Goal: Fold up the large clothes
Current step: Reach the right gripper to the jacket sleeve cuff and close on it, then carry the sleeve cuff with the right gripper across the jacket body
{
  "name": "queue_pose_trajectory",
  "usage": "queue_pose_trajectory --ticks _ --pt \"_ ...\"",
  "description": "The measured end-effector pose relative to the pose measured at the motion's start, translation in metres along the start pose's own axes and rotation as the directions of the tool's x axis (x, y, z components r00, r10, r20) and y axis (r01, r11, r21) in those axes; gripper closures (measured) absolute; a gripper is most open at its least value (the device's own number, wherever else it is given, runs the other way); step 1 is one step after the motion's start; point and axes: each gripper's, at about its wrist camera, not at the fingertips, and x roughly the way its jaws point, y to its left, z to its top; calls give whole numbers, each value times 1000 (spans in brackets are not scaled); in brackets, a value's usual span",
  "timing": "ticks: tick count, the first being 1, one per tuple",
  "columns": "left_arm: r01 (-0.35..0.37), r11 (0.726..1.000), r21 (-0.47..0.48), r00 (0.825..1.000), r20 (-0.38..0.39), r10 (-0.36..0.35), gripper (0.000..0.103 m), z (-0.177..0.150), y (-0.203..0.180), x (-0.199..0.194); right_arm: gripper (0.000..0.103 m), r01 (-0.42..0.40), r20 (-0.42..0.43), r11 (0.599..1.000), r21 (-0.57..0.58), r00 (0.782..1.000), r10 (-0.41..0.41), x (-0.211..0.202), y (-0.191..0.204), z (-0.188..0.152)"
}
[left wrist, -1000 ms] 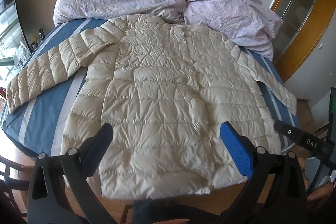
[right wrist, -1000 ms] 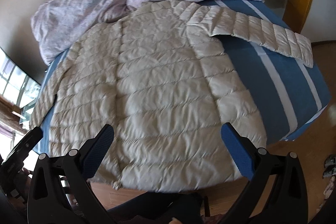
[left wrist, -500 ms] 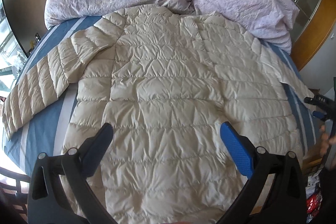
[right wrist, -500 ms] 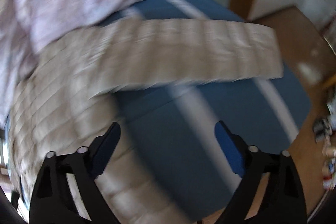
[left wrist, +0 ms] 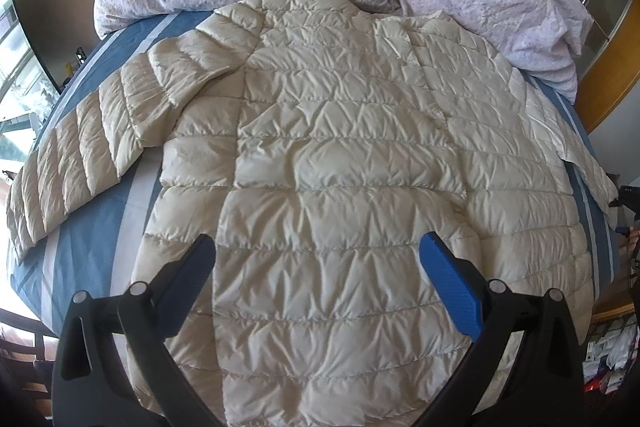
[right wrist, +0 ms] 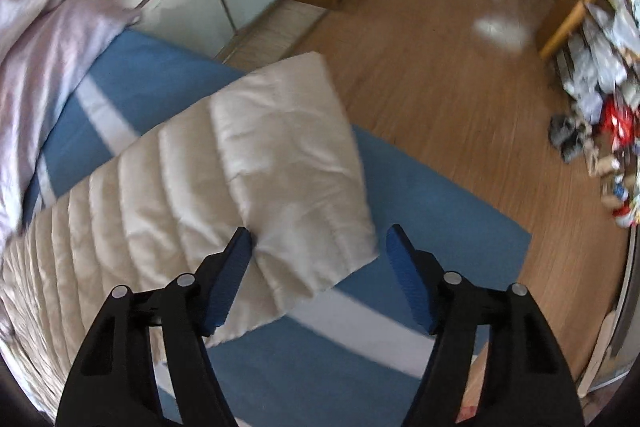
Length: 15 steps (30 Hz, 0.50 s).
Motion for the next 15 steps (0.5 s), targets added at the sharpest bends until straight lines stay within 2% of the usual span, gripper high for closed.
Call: queue_pose_trajectory --ticks 2,5,7,9,11,15 --pt "-2 1000 -6 1000 -1 2 2 -1 3 0 41 -34 1 999 30 999 34 0 -3 -3" --pt "-3 1000 -14 1000 -4 3 2 -3 7 1 48 -57 22 998 13 998 57 -3 -3 -3" --pt "-3 1000 -18 1000 -8 3 2 -4 8 2 61 -73 49 997 -8 996 73 -6 -6 -5" --pt "-4 1000 -22 1000 -11 4 2 -5 9 2 81 -95 67 995 -22 993 96 -9 -13 -5" --pt "-3 1000 -22 1000 -15 3 2 -6 9 2 93 -126 66 992 -25 990 127 -10 -14 -10" --pt "-4 1000 -21 1000 -7 4 2 -6 9 1 98 -147 146 988 -56 977 154 -30 -8 -14"
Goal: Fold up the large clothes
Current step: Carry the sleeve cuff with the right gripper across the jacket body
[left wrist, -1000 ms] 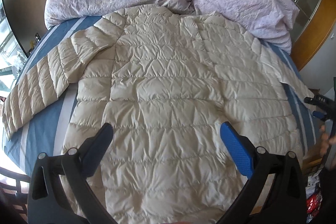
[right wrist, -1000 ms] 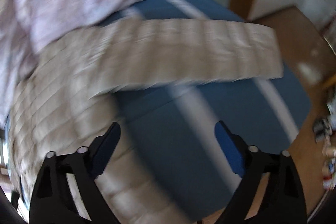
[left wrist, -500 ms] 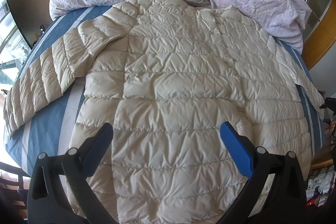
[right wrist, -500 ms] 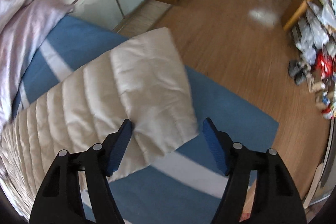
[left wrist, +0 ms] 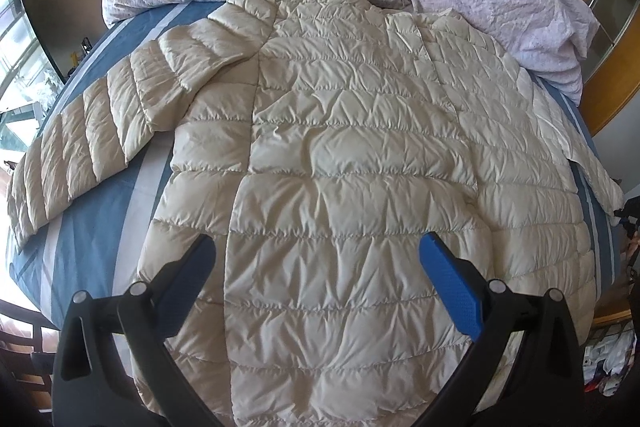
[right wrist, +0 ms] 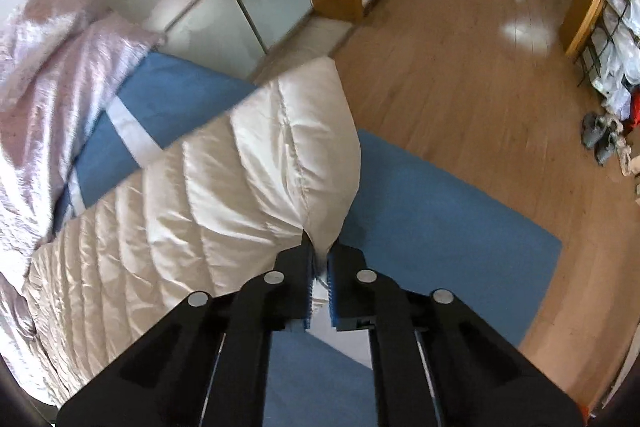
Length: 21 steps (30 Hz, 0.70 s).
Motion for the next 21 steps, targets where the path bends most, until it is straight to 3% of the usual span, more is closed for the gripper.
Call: queue_pose_trajectory --ticks 4,8,14,21 --pt "0 1000 -4 1000 12 0 2 1 1 -3 98 -60 69 992 -109 995 68 -27 40 2" --pt "4 1000 -16 1000 20 -4 2 2 4 -5 98 -178 75 955 -237 977 200 -55 102 -8" --pt "-14 999 -32 999 46 15 2 -2 14 -11 98 -358 -74 862 -360 932 356 -69 199 -53" --pt "-33 996 -87 996 75 40 2 -9 38 -20 98 -478 -274 750 -457 878 393 -65 297 -139"
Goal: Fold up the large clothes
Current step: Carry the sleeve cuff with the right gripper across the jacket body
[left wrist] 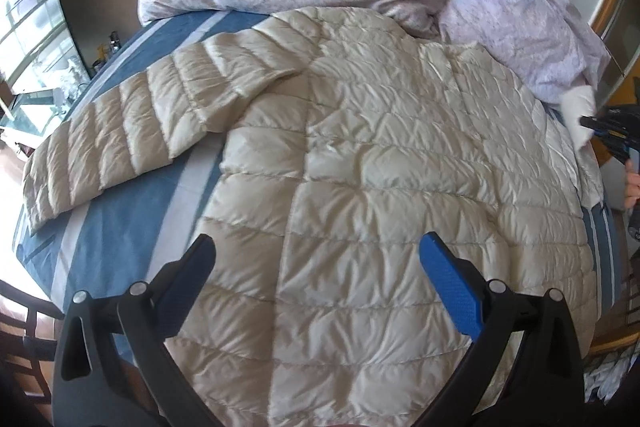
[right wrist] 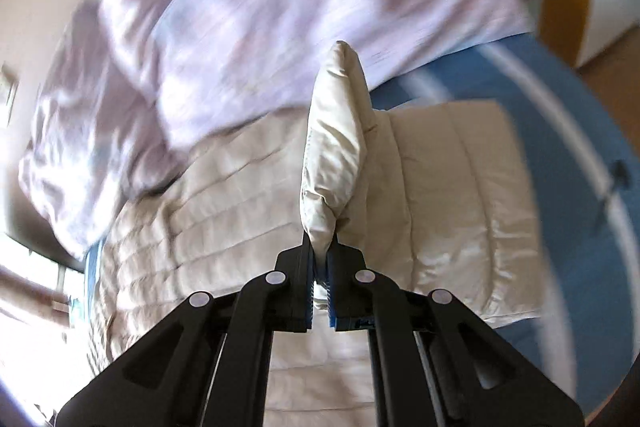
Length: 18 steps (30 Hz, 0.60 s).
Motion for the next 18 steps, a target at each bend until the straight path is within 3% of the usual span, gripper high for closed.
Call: queue_pose_trajectory --ticks 6,18 --pt "-29 998 -48 999 14 30 2 -5 23 -5 98 -57 -114 994 -96 992 46 46 76 -26" --pt "-49 993 -107 999 18 51 2 -13 49 -11 96 -129 -227 975 -181 970 86 79 158 -60"
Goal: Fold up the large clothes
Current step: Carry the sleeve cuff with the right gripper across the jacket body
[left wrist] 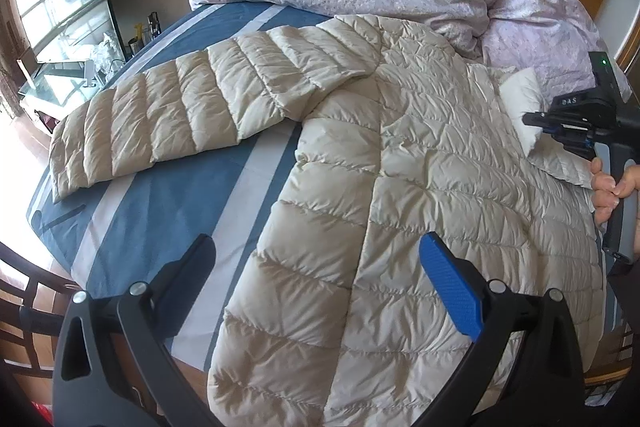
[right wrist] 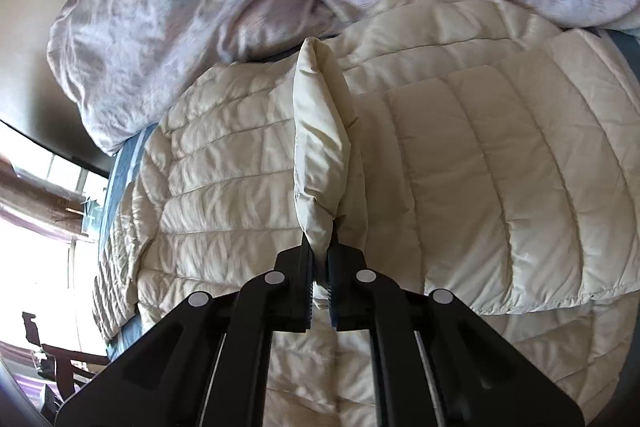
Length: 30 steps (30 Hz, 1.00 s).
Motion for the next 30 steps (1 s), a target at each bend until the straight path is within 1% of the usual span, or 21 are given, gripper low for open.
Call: queue_pose_trajectory --ticks 2,4,5,6,8,10,12,14,16,18,21,24,27,30 --pt "-1 1000 -6 1000 1 1 2 0 2 -1 94 2 -8 1000 -23 1000 -3 5 11 -2" --pt "-2 1000 -11 1000 3 2 2 0 3 -1 87 -1 -29 998 -63 1000 -1 10 22 -3" --pt "-3 1000 -14 1000 6 3 2 1 5 -2 77 0 -33 996 -85 999 -2 10 28 -5" --pt "-4 1000 -16 1000 8 5 2 1 5 -2 63 -4 -32 995 -99 999 1 8 32 -5" --pt "-9 1000 -22 1000 11 9 2 2 8 -3 51 -17 -17 994 -111 1000 15 3 37 -5" --pt "-14 999 -29 1000 12 15 2 3 10 -2 50 -38 17 992 -118 999 40 -9 40 -2" --pt "-26 999 -39 1000 9 26 2 3 14 -2 50 -44 75 992 -116 996 53 -23 38 3" --pt "-31 998 -59 999 6 32 2 4 20 -1 50 -35 131 995 -97 990 48 -34 31 7" --pt "-29 996 -78 1000 7 30 2 4 27 -1 50 9 173 998 -65 985 3 -39 19 12" --pt "-33 995 -93 999 8 34 2 3 34 -2 50 75 162 996 -38 984 -68 -31 9 16" --pt "-41 993 -106 999 7 42 2 3 45 -2 50 113 124 993 -29 986 -108 -15 3 17" --pt "-59 991 -122 998 5 60 2 4 54 -1 50 146 101 988 -60 985 -139 2 10 13" --pt "-79 987 -140 997 1 80 2 6 65 1 50 219 99 968 -125 973 -208 22 24 9" --pt "-102 982 -158 995 -2 103 2 7 76 2 50 271 100 948 -164 961 -258 34 29 3"
